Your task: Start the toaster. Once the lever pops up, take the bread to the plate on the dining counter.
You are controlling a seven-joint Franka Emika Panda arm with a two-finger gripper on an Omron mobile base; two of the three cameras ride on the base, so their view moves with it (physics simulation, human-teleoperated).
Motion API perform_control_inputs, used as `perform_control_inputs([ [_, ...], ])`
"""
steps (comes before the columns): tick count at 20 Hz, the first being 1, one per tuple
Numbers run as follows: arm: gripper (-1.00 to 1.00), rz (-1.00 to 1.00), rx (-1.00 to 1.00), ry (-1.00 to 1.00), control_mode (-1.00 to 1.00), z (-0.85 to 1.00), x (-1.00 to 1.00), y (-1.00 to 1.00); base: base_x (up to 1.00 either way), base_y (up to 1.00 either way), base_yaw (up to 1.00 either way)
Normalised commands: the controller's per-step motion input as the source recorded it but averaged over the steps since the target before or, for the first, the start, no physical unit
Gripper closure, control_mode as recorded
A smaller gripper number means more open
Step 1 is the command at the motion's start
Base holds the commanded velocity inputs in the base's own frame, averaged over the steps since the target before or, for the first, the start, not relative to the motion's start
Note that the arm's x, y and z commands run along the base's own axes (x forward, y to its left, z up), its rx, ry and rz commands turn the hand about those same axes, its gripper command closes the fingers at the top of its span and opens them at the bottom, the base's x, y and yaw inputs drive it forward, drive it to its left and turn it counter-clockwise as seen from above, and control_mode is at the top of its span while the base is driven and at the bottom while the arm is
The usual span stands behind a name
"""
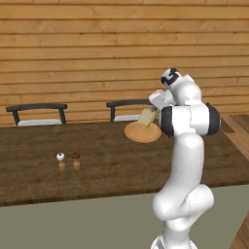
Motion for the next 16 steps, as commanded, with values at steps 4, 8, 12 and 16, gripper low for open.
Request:
perform_control_inputs([
  [4, 1.00, 0.08, 0.00, -0.04, -1.00, -0.53, 0.21, 0.04, 0.00, 0.00, 0.00],
  [8, 1.00, 0.05, 0.00, -0.07, -1.00, -0.44, 0.09, 0.13, 0.00, 0.00, 0.00],
  [12, 1.00, 0.01, -0.01, -0.13, -1.00, -0.20, 0.00, 0.22, 0.00, 0.00, 0.00],
  [16, 1.00, 0.00, -0.04, -0.10, -1.00, -0.39, 0.04, 0.43, 0.00, 0.00, 0.00],
])
